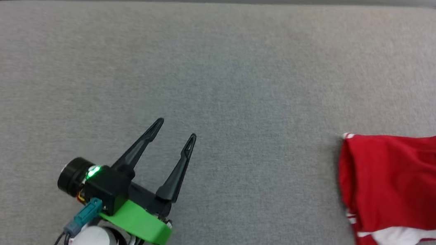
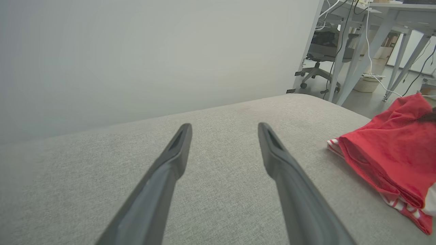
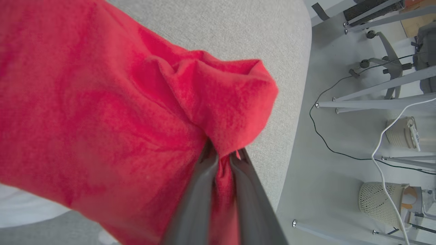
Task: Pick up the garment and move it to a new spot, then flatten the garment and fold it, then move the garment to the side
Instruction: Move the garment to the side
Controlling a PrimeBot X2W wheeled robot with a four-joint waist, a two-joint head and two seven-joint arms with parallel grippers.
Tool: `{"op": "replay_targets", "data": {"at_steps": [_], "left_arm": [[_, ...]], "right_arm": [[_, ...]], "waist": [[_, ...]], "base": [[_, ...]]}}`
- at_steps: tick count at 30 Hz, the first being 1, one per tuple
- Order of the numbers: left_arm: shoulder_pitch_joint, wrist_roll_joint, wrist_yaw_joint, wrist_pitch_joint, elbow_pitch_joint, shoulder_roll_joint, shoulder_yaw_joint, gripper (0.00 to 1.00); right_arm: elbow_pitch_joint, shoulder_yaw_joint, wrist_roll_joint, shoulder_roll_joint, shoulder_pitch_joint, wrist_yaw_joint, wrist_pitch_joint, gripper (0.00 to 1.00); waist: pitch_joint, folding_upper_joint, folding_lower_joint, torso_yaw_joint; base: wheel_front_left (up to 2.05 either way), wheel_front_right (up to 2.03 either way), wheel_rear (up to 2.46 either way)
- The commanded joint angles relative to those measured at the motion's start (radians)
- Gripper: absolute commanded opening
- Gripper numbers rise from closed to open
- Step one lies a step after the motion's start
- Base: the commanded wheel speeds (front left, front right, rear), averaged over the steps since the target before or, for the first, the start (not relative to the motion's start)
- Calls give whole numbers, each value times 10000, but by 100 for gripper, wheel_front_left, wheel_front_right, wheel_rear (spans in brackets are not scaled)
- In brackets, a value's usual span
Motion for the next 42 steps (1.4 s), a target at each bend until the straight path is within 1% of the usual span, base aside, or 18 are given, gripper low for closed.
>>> {"op": "replay_targets", "data": {"at_steps": [1,5,9,11,15,23,29,32,33,38,42], "left_arm": [[-268,147,-27,-57,-128,172,-41,100],[-677,265,-27,-57,-521,519,-181,100],[-1078,377,-27,-57,-1038,879,-229,100],[-1248,413,-27,-57,-1259,1023,-242,100],[-1520,475,-27,-57,-1679,1204,-298,100],[-1831,633,-13,-55,-2449,1466,-378,100],[-1784,695,63,-46,-2570,1549,-402,100],[-1822,681,89,-47,-2512,1532,-411,100],[-1845,664,93,-48,-2467,1511,-420,100],[-1906,563,103,-53,-2175,1300,-500,100],[-1868,427,108,-54,-1937,997,-468,100]], "right_arm": [[346,-104,102,-110,-316,-15,-310,0],[1614,-475,67,-476,-743,-15,-1110,0],[2843,-1036,-52,-500,-1369,-15,-2013,0],[3456,-1376,-198,-393,-1736,-15,-2530,0],[4768,-1804,-612,-344,-2319,-15,-3476,0],[7184,-2874,-1194,-151,-3452,-15,-4586,0],[8183,-3085,-1518,251,-4052,-15,-5181,0],[8549,-3076,-1710,337,-4288,-15,-5366,0],[8655,-3070,-1802,353,-4379,-15,-5441,100],[9009,-3089,-2142,352,-4754,-15,-5712,100],[8984,-3139,-2166,257,-4957,-15,-6095,100]], "waist": [[1050,110,0,-841],[1790,110,0,-1092],[2526,110,0,-1188],[2817,110,0,-1185],[3332,110,0,-1072],[4146,110,0,-658],[4301,110,0,-471],[4258,110,0,-392],[4214,110,0,-363],[3799,110,0,-269],[3183,110,0,-152]], "base": [[0,0,0],[0,0,0],[0,0,0],[0,0,0],[0,0,0],[0,0,0],[0,0,0],[0,0,0],[0,0,0],[0,0,0],[0,0,0]]}}
